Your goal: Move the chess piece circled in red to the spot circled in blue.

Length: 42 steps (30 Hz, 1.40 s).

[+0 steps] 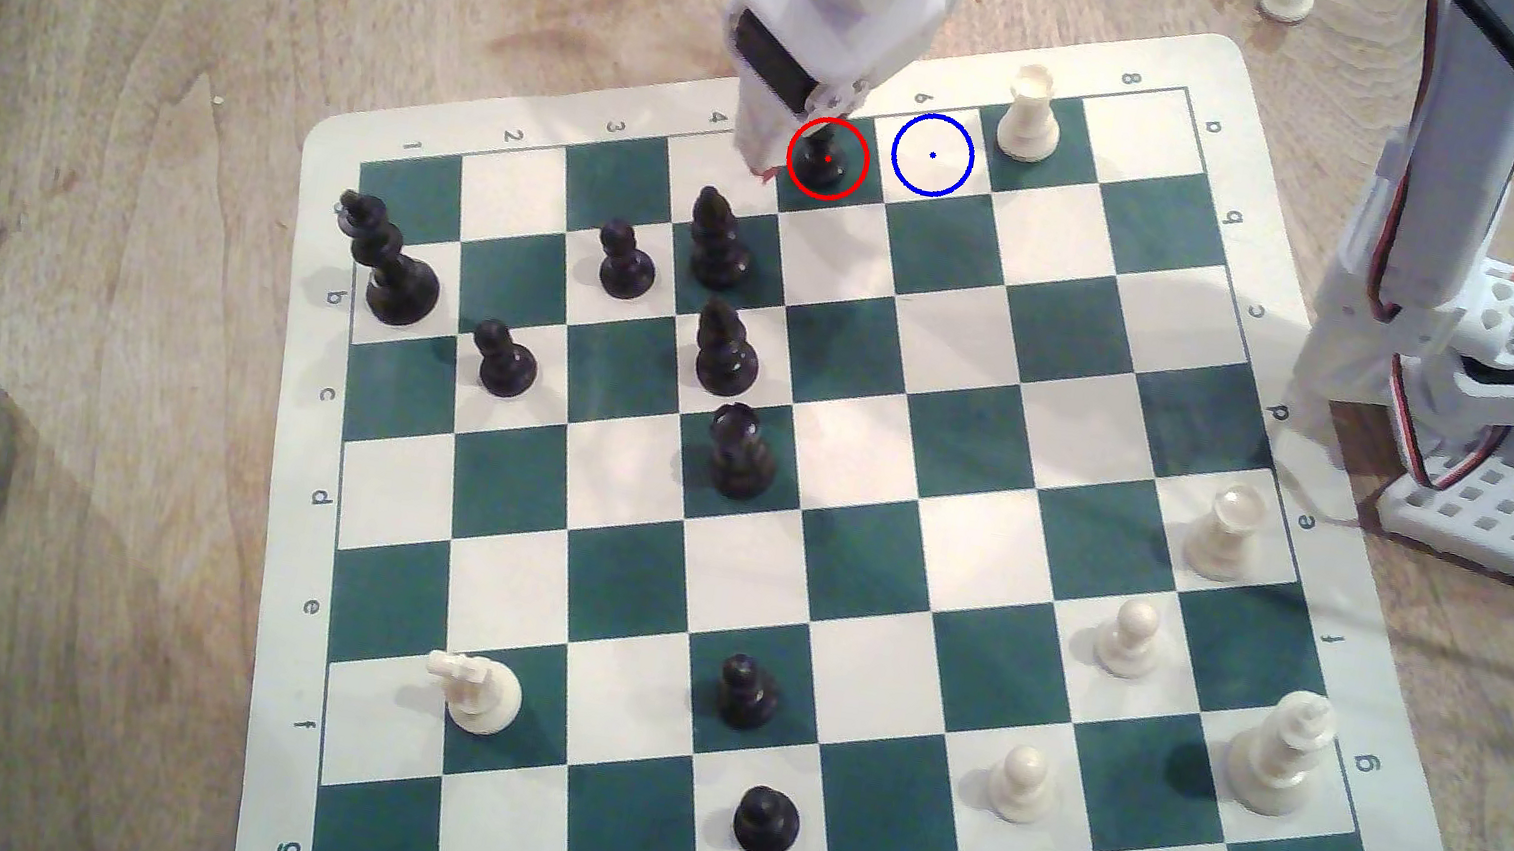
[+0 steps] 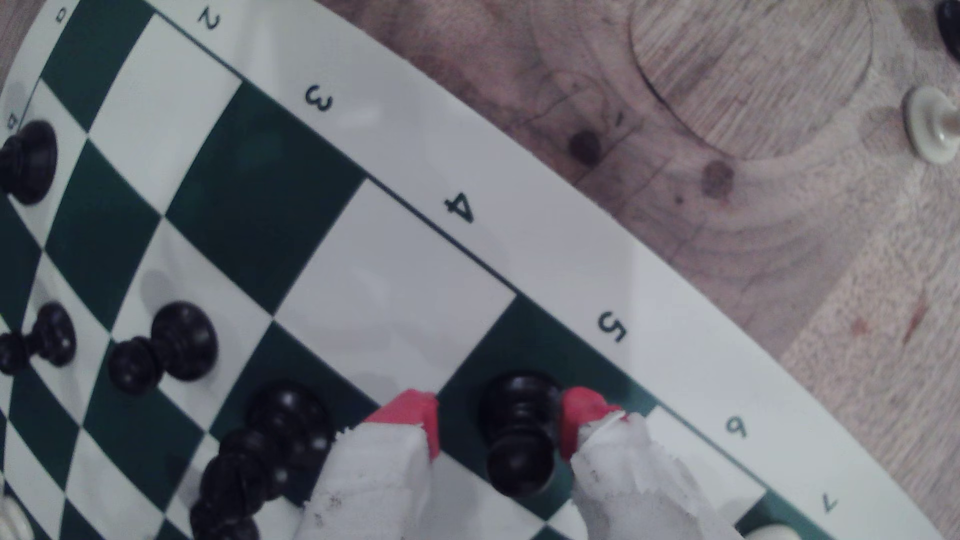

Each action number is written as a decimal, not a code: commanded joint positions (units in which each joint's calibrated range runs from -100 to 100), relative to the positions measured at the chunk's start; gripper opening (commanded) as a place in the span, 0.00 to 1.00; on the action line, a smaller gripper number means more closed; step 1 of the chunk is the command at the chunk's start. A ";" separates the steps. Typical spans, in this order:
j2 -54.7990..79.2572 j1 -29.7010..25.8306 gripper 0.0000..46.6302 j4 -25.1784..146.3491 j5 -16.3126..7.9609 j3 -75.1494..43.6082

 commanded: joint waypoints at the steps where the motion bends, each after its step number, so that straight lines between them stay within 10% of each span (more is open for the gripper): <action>1: -3.00 0.76 0.22 -0.44 0.29 -2.04; 14: -3.34 -0.25 0.00 -0.03 -0.10 -2.31; 42: -28.81 -0.57 0.00 20.44 1.07 -5.03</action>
